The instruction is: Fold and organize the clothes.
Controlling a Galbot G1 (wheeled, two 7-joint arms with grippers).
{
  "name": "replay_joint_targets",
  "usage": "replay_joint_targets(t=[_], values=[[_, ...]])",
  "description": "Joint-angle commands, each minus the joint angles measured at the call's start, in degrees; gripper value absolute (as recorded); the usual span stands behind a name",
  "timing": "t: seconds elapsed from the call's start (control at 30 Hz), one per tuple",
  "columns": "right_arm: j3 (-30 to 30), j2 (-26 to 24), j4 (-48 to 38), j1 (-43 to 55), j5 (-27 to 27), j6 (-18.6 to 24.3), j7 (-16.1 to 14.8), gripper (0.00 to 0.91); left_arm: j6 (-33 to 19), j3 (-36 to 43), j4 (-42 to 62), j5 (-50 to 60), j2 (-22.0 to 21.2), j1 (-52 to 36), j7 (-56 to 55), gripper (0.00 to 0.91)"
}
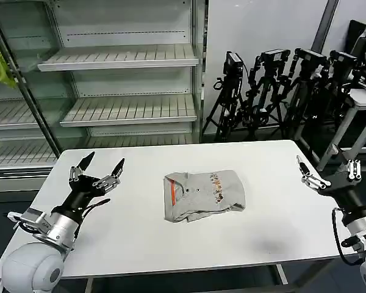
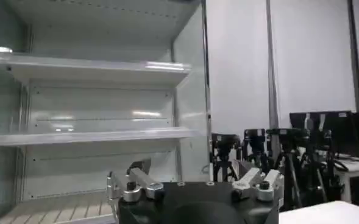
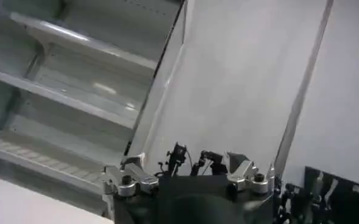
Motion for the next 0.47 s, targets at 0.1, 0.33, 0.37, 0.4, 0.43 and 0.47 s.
replay_joint_targets(t=[0.1,0.33,0.37,0.4,0.43,0.47], values=[[-0.4,0.0,-0.1,0.2,-0.9,-0.1,0.9,0.907,0.0,0.5,-0.2,0.3,-0.5,0.0,0.0,0.907],[0.5,-0.5,-0.4,-0.2,-0.4,-0.1,0.8,0.907,0.0,0.9,-0.2,0.8,-0.9,0.4,0.1,0.907],[0.6,-0.6,-0.4,-0.2,-0.4,0.0,0.7,0.907,0.0,0.9,-0.2,0.8,-1.1,0.5,0.0,0.907],[0.6,-0.7,-0.7,-0.2,-0.4,0.0,0.8,0.907,0.0,1.0,-0.2,0.8,-1.2,0.5,0.0,0.907],[0.6,-0.8,-0.8,-0.1,-0.3,-0.1,0.8,0.907,0.0,1.1,-0.2,1.1,-1.4,0.6,0.0,0.907],[0.5,-0.8,-0.9,-0.1,-0.4,0.0,0.7,0.907,-0.1,1.2,-0.2,1.2,-1.4,0.6,0.1,0.907]])
